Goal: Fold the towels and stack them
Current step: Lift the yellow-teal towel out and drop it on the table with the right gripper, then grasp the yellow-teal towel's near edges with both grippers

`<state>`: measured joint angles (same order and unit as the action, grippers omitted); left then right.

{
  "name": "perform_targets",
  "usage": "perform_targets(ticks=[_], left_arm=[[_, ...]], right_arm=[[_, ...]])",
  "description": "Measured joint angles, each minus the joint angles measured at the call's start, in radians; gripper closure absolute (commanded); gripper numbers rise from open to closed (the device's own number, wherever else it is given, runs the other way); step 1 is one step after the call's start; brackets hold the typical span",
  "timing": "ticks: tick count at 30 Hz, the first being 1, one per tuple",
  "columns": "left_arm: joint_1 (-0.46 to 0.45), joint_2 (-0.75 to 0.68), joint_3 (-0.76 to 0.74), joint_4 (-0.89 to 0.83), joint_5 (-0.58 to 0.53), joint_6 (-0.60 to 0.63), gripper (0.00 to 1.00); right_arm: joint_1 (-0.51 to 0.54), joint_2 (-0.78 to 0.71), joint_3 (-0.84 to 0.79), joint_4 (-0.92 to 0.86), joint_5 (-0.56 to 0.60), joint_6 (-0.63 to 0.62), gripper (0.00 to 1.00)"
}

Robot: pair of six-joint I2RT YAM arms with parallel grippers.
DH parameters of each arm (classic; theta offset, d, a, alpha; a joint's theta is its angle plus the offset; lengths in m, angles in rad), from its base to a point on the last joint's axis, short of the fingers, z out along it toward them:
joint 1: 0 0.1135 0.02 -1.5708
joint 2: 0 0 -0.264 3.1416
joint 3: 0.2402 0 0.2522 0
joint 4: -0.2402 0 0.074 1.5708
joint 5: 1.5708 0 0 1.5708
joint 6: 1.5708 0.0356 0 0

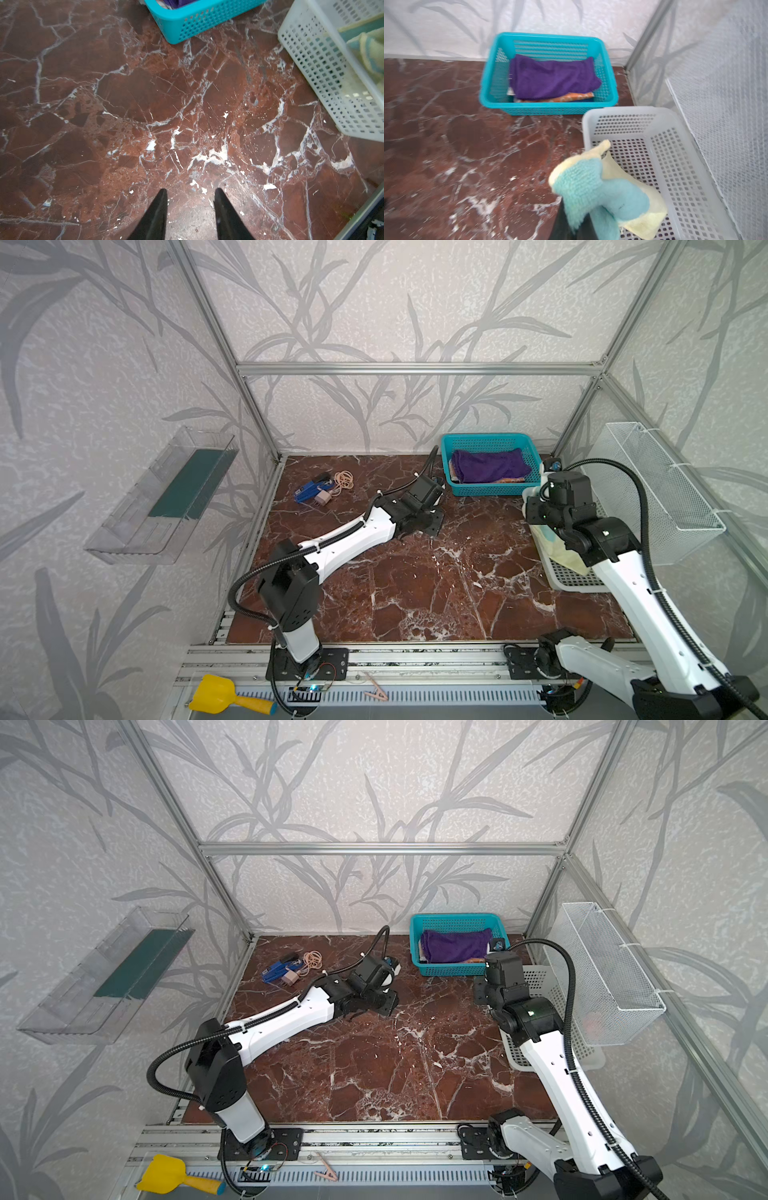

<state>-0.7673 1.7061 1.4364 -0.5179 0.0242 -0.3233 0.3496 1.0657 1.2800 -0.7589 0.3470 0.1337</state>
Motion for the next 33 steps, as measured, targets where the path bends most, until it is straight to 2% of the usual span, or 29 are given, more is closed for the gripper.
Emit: perform_targets(ticks=[6, 7, 8, 11, 13, 16, 19, 23, 27, 29, 33], left_arm=[[0.072, -0.15, -0.129, 0.041, -0.03, -0.04, 0.59], [0.085, -0.178, -0.148, 0.043, -0.039, -0.047, 0.59], [0.101, -0.208, -0.167, 0.045, -0.051, -0.053, 0.58], [0.15, -0.289, -0.219, 0.043, -0.08, -0.071, 0.56], [0.19, -0.334, -0.254, 0.039, -0.094, -0.082, 0.55], [0.252, -0.383, -0.304, 0.02, -0.107, -0.102, 0.54], [0.293, -0.394, -0.342, -0.002, -0.101, -0.107, 0.54], [0.28, -0.344, -0.352, 0.003, -0.019, -0.096, 0.54], [0.209, -0.206, -0.303, 0.01, 0.029, -0.071, 0.54], [0.156, -0.093, -0.224, 0.002, 0.039, -0.05, 0.54], [0.073, 0.131, 0.004, -0.039, 0.063, 0.002, 0.56]], right_arm=[[0.346, 0.113, 0.267, -0.076, 0.045, 0.0, 1.0], [0.391, 0.143, 0.3, -0.078, 0.039, 0.003, 0.98], [0.425, 0.174, 0.323, -0.076, 0.027, 0.008, 0.91], [0.476, 0.271, 0.33, -0.046, -0.085, 0.032, 0.55], [0.484, 0.358, 0.317, -0.029, -0.207, 0.048, 0.49], [0.487, 0.508, 0.313, -0.03, -0.367, 0.076, 0.46], [0.488, 0.577, 0.272, -0.037, -0.431, 0.088, 0.44], [0.425, 0.528, 0.195, -0.053, -0.438, 0.135, 0.44], [0.191, 0.41, 0.021, -0.039, -0.441, 0.208, 0.44], [0.068, 0.386, -0.066, -0.041, -0.426, 0.233, 0.44], [-0.05, 0.383, -0.211, -0.056, -0.418, 0.253, 0.44]])
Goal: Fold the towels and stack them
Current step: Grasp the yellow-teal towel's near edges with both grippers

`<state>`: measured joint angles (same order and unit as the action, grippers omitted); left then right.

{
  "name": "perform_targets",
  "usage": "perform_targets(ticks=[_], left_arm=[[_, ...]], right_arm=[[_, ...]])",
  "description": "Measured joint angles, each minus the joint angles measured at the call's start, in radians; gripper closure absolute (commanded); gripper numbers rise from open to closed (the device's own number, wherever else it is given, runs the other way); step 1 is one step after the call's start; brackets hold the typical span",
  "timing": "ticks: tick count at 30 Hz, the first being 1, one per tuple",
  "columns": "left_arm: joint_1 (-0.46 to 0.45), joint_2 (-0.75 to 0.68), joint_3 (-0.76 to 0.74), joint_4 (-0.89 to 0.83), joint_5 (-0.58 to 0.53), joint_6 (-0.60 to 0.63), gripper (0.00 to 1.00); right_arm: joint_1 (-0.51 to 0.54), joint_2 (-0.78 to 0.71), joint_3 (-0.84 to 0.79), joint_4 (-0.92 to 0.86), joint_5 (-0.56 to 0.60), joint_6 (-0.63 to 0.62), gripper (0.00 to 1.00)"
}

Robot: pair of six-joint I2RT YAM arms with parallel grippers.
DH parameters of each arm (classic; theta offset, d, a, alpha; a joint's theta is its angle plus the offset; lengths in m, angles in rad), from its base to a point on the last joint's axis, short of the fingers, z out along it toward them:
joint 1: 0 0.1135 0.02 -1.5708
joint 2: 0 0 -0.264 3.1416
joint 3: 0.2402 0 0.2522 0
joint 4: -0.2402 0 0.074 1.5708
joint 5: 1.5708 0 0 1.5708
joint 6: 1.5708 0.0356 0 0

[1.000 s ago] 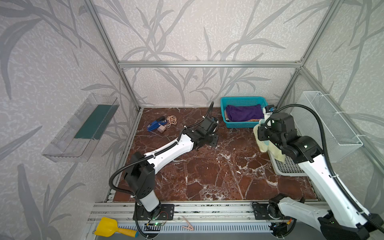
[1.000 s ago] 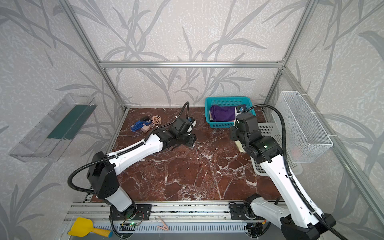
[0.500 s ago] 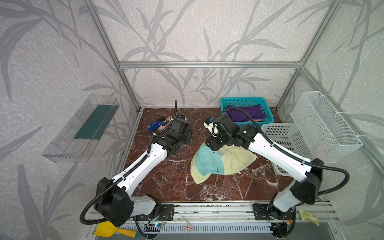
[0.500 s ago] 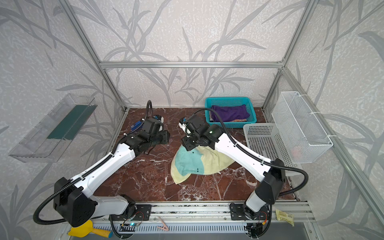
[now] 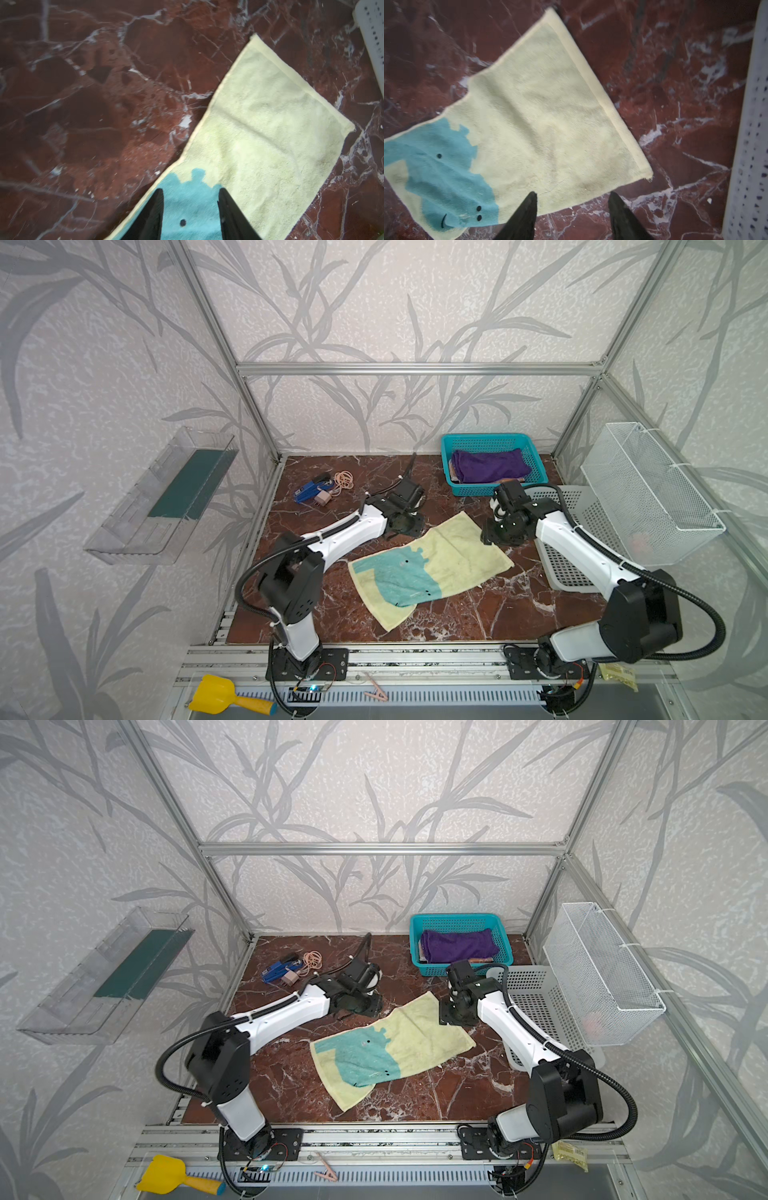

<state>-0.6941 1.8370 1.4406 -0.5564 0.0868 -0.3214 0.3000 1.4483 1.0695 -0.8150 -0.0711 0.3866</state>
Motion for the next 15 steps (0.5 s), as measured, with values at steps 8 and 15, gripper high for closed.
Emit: perform_targets(ticks=[8, 15], left_arm=[[-0.077, 0.254, 0.241, -0.08, 0.007, 0.068, 0.57], [-0.075, 0.193, 0.029, -0.074, -0.014, 0.063, 0.58]], right_arm=[[-0.09, 0.022, -0.111, -0.001, 0.056, 0.034, 0.42], [-0.09, 0.128, -0.137, 0.043, 0.092, 0.067, 0.43]])
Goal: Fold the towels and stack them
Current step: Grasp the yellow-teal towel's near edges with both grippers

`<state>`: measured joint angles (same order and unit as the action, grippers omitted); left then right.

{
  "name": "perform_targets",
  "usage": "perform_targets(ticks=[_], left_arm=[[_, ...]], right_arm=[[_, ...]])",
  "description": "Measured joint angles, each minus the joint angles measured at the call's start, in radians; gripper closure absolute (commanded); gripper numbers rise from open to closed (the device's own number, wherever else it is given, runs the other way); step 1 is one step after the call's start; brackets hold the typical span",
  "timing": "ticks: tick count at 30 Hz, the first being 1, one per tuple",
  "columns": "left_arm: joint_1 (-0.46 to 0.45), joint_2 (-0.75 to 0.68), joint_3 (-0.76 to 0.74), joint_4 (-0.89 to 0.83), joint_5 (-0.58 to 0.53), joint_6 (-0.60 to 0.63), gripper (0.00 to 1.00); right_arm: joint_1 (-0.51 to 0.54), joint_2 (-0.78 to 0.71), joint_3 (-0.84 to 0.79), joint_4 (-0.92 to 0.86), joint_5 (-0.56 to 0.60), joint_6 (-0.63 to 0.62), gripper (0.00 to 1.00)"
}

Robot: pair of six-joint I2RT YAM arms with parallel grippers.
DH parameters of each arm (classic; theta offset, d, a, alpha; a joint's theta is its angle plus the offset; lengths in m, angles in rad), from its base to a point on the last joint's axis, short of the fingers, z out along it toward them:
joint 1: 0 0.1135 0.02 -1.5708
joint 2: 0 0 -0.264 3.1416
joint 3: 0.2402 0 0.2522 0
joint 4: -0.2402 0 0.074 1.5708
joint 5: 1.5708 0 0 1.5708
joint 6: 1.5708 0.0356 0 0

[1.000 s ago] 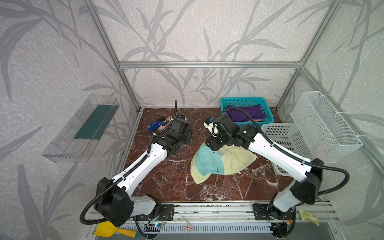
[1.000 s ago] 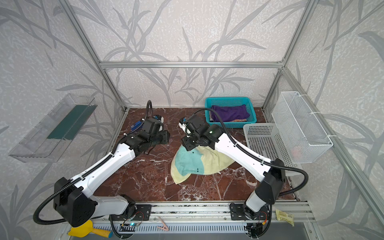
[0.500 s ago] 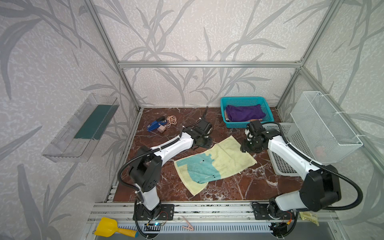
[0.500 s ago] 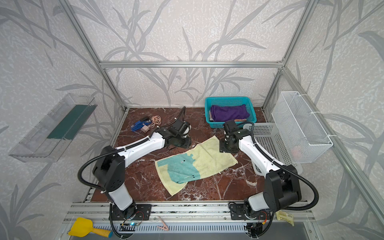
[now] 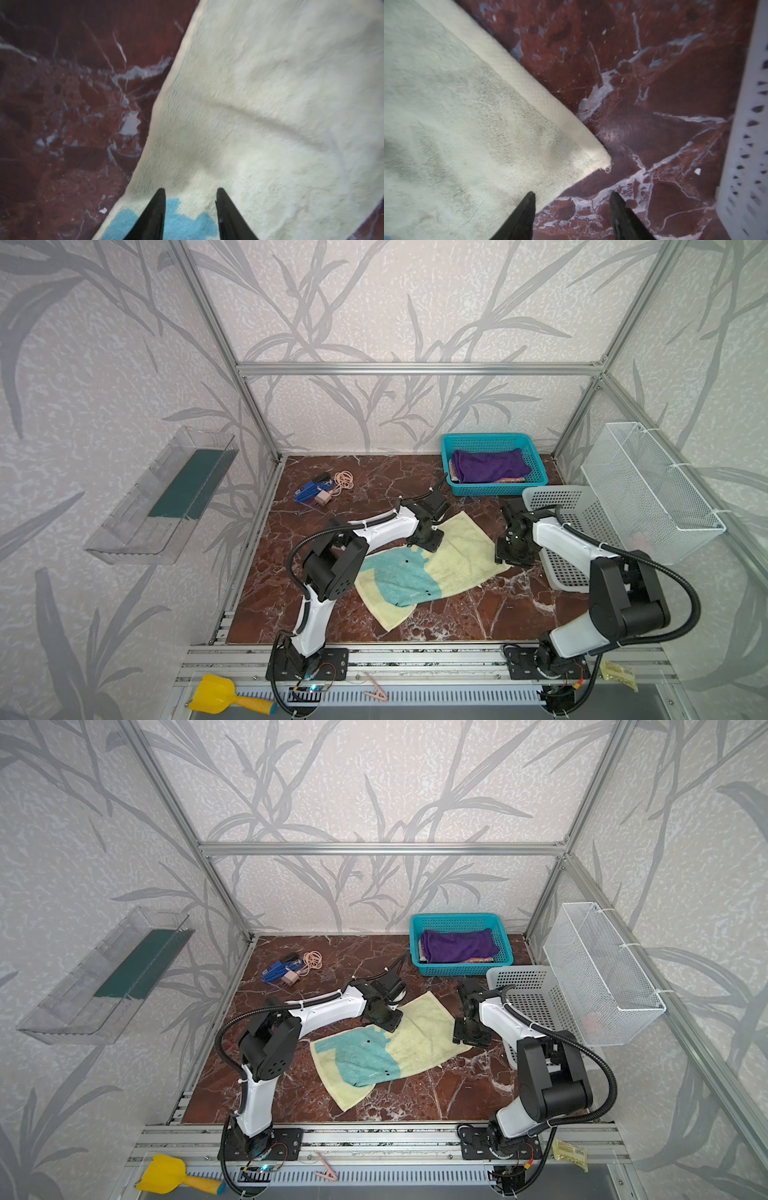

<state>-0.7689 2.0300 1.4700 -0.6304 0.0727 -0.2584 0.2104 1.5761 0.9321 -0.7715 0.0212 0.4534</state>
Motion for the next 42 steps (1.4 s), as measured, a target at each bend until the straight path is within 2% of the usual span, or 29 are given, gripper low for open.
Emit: perform_targets(ticks=[5, 9, 14, 20, 24, 27, 30, 35, 42], left_arm=[[0.004, -0.124, -0.22, 0.025, -0.022, -0.031, 0.58], [0.004, -0.227, -0.353, 0.032, -0.039, -0.07, 0.58], [0.004, -0.362, -0.498, 0.006, -0.085, -0.142, 0.58], [0.012, -0.485, -0.542, -0.101, -0.193, -0.245, 0.57], [0.031, -0.535, -0.537, -0.15, -0.256, -0.268, 0.55], [0.042, -0.536, -0.488, -0.145, -0.279, -0.25, 0.52], [0.047, -0.483, -0.378, -0.116, -0.269, -0.212, 0.49], [0.069, -0.239, -0.062, -0.064, -0.195, -0.14, 0.46], [0.107, 0.064, 0.249, -0.036, -0.105, -0.07, 0.45]], right_arm=[[0.001, 0.085, 0.005, 0.048, -0.014, 0.011, 0.44], [0.015, 0.097, 0.017, 0.069, -0.024, 0.011, 0.45], [0.1, 0.108, 0.028, 0.102, -0.039, 0.023, 0.45], [0.237, 0.187, 0.122, 0.123, -0.041, 0.04, 0.45], [0.285, 0.22, 0.171, 0.137, -0.043, 0.04, 0.46], [0.291, 0.205, 0.174, 0.138, -0.04, 0.04, 0.46], [0.28, 0.151, 0.174, 0.134, -0.026, 0.042, 0.45], [0.208, 0.061, 0.158, 0.14, -0.028, 0.051, 0.45], [0.155, 0.09, 0.109, 0.138, -0.042, 0.054, 0.45]])
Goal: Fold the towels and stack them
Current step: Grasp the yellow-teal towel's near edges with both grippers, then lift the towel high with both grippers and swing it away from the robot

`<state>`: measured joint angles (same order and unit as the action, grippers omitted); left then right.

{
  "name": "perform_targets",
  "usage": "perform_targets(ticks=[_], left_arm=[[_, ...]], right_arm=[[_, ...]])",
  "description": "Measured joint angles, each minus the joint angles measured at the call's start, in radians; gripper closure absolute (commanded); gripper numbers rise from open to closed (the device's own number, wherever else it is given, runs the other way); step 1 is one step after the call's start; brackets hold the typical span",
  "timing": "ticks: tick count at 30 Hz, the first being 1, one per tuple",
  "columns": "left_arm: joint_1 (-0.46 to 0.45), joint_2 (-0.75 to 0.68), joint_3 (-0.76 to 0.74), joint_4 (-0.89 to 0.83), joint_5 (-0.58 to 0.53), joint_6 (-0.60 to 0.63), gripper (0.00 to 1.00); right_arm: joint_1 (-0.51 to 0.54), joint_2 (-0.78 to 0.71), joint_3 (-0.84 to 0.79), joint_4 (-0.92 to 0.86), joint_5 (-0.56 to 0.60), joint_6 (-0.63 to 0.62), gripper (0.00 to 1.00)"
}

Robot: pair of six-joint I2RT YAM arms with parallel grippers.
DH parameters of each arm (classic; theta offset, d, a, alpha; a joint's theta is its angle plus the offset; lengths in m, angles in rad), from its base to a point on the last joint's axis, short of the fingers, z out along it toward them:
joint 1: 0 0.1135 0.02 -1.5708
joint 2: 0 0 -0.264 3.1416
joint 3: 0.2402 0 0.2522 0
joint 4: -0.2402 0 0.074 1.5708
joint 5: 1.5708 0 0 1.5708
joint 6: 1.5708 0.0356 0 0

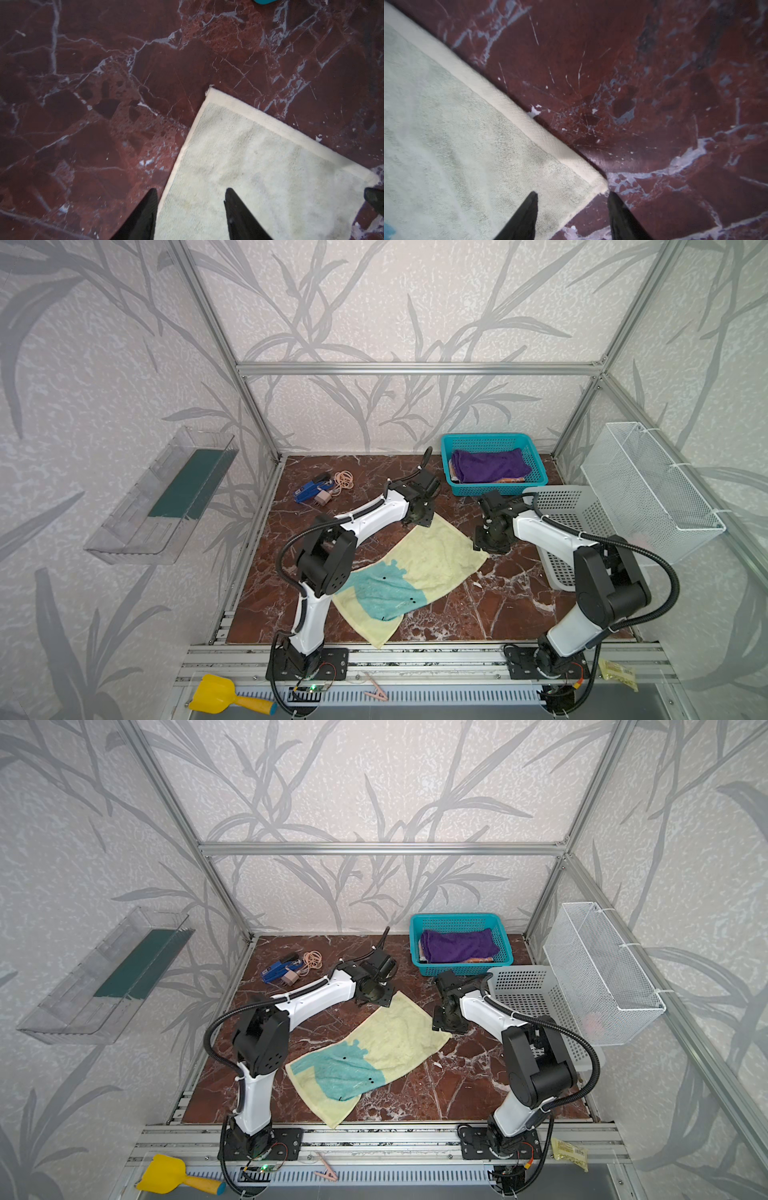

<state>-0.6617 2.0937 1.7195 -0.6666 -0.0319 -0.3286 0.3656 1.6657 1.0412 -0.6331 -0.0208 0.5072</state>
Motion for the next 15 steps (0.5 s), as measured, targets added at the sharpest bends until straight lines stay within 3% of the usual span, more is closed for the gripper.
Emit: perform_targets(ticks=[12, 15], left_arm=[[0.018, 0.281, 0.257, -0.003, 0.099, 0.06, 0.37], [0.016, 0.328, 0.315, 0.0, 0.109, 0.064, 0.38]], right_arm=[[0.003, 0.072, -0.001, 0.0, 0.013, 0.0, 0.45], [0.003, 0.078, -0.001, 0.0, 0.021, -0.001, 0.52]])
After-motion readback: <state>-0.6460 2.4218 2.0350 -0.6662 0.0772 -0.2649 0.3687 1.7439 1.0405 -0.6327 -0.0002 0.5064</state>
